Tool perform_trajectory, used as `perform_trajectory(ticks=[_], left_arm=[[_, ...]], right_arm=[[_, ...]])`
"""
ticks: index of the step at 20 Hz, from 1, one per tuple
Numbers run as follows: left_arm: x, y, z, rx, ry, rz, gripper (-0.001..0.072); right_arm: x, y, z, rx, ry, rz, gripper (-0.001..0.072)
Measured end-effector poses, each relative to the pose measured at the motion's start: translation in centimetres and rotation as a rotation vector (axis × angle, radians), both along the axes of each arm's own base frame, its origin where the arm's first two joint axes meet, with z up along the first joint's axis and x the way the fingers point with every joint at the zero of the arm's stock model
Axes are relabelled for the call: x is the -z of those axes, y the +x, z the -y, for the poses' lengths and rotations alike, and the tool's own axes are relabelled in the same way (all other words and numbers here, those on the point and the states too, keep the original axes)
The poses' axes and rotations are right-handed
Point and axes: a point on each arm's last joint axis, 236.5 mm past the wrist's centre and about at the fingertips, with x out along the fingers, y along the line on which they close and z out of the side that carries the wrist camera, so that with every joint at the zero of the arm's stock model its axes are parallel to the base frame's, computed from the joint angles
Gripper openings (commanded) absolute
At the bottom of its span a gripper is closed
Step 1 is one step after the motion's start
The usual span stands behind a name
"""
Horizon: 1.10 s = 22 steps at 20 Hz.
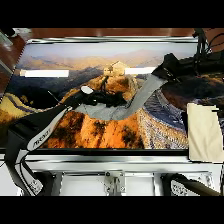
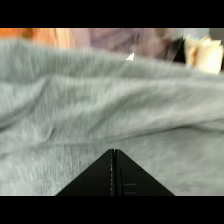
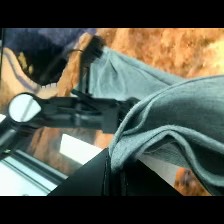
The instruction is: Fold the shirts.
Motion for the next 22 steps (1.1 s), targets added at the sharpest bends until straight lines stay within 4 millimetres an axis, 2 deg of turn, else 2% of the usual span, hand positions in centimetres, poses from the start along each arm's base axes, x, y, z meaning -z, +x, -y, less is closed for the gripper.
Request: perform_trajectory(ticks=[2, 3, 4, 6, 8, 9, 10, 11, 12, 14, 16, 18, 19, 21, 22], left_arm=[[-3.7, 3.6, -5.1, -0.074, 0.024, 0.107, 0.0036], [-6.0, 5.2, -8.3, -0.115, 0.041, 0.163, 0.0036], [-8.7, 6.6, -12.2, -0.161, 0.062, 0.223, 0.0036], [-14.5, 8.4, -20.9, -0.277, 0.112, 0.346, 0.0036], [-20.4, 8.2, -29.2, -0.407, 0.161, 0.463, 0.0037], [-23.3, 7.2, -32.7, -0.456, 0.183, 0.512, 0.0036], [-25.7, 6.1, -35.6, -0.508, 0.206, 0.558, 0.0037], [-27.7, 4.9, -38.0, -0.551, 0.232, 0.596, 0.0037], [-29.5, 3.4, -39.7, -0.580, 0.253, 0.629, 0.0037], [-31.9, 0.9, -41.4, -0.601, 0.284, 0.669, 0.0037], [-32.5, -0.8, -42.1, -0.595, 0.314, 0.676, 0.0037], [-32.6, -1.7, -41.9, -0.575, 0.328, 0.674, 0.0037], [-32.3, -1.9, -42.2, -0.573, 0.340, 0.668, 0.0037], [-31.7, -2.3, -42.2, -0.564, 0.348, 0.653, 0.0037], [-31.3, -2.4, -42.1, -0.559, 0.348, 0.643, 0.0037]], right_arm=[[0.3, 0.8, -2.3, -0.023, -0.010, 0.041, 0.0056], [0.8, 1.2, -4.2, -0.047, -0.014, 0.057, 0.0056], [1.4, 1.6, -6.1, -0.068, -0.008, 0.069, 0.0056], [3.8, 2.0, -10.8, -0.123, -0.005, 0.067, 0.0057], [7.1, 2.4, -15.7, -0.165, -0.003, 0.057, 0.0057], [9.0, 2.6, -18.0, -0.176, 0.000, 0.049, 0.0110], [11.2, 2.7, -20.4, -0.176, 0.013, 0.029, 0.0401], [13.1, 2.8, -22.8, -0.161, 0.053, -0.003, 0.0591], [14.6, 2.8, -24.8, -0.143, 0.102, -0.036, 0.0592], [16.7, 3.0, -27.8, -0.096, 0.218, -0.112, 0.0592], [17.3, 3.6, -28.6, -0.070, 0.305, -0.158, 0.0592], [16.8, 4.2, -27.2, -0.085, 0.349, -0.186, 0.0591], [16.2, 4.7, -25.7, -0.099, 0.357, -0.189, 0.0591], [15.1, 5.4, -21.6, -0.127, 0.324, -0.188, 0.0591], [15.4, 5.3, -19.0, -0.136, 0.269, -0.206, 0.0592]])
